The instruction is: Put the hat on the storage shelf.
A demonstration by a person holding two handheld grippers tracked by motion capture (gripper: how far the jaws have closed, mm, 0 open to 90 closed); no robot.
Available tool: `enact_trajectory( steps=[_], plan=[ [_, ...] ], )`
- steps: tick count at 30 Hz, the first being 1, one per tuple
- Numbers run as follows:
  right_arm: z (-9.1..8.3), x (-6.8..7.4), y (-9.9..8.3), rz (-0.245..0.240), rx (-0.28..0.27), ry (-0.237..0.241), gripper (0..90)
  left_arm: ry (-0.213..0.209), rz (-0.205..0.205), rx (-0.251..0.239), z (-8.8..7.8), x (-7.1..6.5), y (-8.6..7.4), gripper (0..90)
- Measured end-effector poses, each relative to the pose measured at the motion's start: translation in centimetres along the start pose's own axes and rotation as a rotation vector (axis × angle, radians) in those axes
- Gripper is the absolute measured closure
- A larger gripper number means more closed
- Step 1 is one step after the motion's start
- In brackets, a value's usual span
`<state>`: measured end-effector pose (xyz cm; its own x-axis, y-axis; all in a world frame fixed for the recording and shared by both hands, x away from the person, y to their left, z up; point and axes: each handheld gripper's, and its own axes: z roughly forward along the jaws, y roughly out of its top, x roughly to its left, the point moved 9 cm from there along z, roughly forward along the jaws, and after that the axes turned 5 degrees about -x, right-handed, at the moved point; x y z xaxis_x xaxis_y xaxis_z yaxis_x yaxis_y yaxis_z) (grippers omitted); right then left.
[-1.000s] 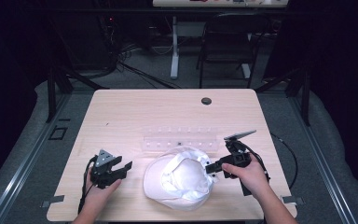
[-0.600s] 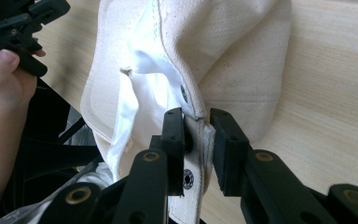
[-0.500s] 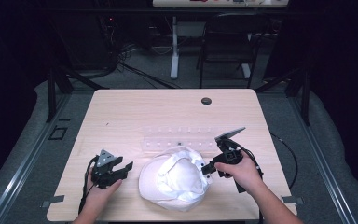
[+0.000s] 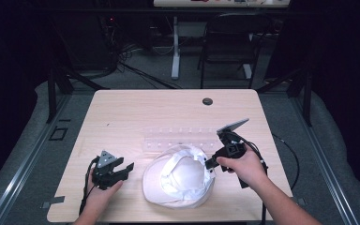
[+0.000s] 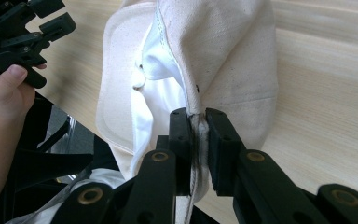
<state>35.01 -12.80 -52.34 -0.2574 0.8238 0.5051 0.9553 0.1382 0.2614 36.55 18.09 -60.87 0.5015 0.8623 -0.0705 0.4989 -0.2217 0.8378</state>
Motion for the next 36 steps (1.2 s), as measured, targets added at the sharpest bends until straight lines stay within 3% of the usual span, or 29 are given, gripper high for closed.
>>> enact_trajectory(
  steps=[3, 9, 12, 36],
  plan=[
    [-0.8, 0.3, 0.2, -0.009, 0.011, -0.003, 82.0, 0.0, 0.0, 0.001, 0.0, 0.0, 0.0, 48.7],
    [-2.3, 1.1, 1.1, -0.015, -0.028, -0.035, 82.2, -0.001, 0.001, 0.004, 0.0, -0.1, 0.0, 48.8],
    [-3.3, 1.3, 1.3, -0.024, -0.013, -0.038, 82.2, -0.002, 0.001, 0.006, 0.0, -0.1, -0.1, 48.7],
    [-6.9, 3.3, 2.5, -0.061, -0.042, -0.1, 82.4, -0.008, 0.008, 0.008, 0.1, -0.5, -0.1, 48.8]
  ],
)
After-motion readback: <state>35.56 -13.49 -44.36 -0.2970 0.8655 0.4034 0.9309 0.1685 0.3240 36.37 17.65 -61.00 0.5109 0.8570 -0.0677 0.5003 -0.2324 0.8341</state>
